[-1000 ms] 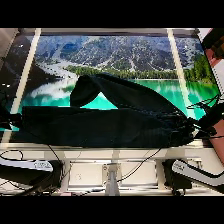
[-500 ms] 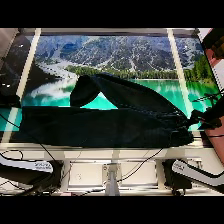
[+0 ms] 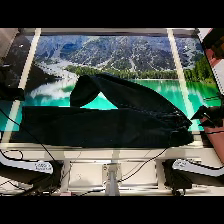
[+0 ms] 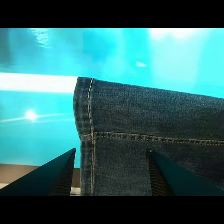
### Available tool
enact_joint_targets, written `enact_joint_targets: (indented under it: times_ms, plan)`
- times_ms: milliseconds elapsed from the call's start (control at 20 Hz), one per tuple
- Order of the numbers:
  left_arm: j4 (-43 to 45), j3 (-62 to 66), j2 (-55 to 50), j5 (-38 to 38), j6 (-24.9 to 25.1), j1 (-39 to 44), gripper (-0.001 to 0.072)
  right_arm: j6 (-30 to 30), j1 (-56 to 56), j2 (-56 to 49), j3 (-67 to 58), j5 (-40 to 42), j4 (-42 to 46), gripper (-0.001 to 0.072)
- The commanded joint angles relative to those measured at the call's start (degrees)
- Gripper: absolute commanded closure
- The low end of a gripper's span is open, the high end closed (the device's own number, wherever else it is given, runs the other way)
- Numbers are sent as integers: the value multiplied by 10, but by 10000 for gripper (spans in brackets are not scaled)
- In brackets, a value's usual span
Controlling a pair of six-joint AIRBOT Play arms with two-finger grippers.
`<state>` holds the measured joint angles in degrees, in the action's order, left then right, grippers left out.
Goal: Fold the clothes and pants, and hang the long-sleeved shirts on hangers.
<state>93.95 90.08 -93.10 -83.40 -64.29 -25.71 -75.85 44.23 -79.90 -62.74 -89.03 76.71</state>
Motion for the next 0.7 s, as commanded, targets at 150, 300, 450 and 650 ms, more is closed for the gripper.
enact_joint_targets:
  times_ms: [150, 300, 450, 650]
  plan:
    - [-2, 1, 0, 0, 0, 3, 236, 45, 68, -52, 79, -27, -51, 39]
    - [-2, 1, 0, 0, 0, 10, 236, 103, 67, -59, 133, 5, -113, 43]
    - [-2, 1, 0, 1, 0, 21, 236, 161, 67, -60, 138, 20, -209, 118]
    - [-1, 1, 0, 1, 0, 32, 237, 174, 59, -60, 137, 70, -263, 131]
